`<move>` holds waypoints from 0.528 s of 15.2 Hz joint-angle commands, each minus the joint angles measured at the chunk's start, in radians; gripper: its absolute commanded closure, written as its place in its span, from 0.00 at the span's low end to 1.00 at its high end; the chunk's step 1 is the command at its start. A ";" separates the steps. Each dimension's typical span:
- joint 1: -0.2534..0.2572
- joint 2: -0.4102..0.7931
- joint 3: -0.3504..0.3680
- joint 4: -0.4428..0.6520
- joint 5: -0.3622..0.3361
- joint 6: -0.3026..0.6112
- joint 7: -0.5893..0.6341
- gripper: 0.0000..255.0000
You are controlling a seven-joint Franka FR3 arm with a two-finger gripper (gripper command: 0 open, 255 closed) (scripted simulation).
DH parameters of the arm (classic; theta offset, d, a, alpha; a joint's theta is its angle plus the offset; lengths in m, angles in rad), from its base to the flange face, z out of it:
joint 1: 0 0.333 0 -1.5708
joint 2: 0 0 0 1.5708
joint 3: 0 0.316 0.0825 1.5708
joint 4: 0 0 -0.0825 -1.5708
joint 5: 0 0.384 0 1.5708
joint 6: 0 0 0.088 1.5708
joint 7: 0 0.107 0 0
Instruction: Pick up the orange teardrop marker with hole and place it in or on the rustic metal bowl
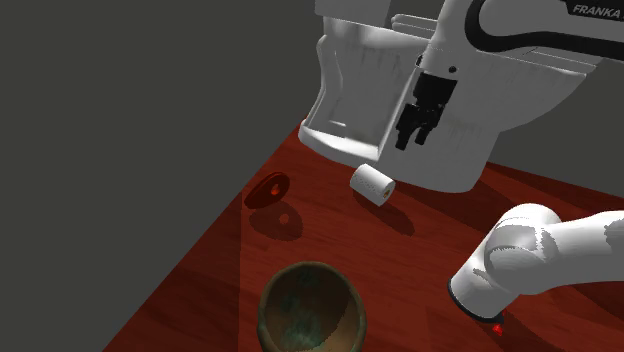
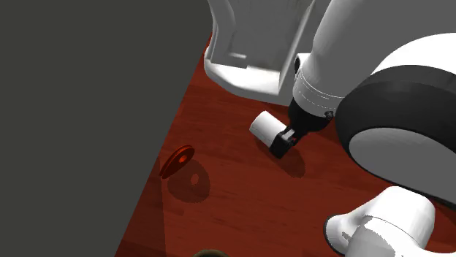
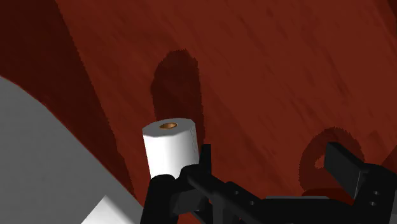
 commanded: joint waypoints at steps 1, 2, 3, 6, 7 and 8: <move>0.000 0.000 0.000 0.000 0.000 0.000 0.000 0.00; -0.007 0.005 0.028 -0.012 0.025 0.019 0.063 0.00; -0.015 0.012 0.057 -0.022 0.049 0.039 0.126 0.00; -0.038 0.049 0.144 -0.039 0.120 0.105 0.312 0.00; -0.047 0.066 0.173 -0.041 0.141 0.129 0.373 0.00; -0.055 0.086 0.201 -0.040 0.161 0.154 0.434 0.00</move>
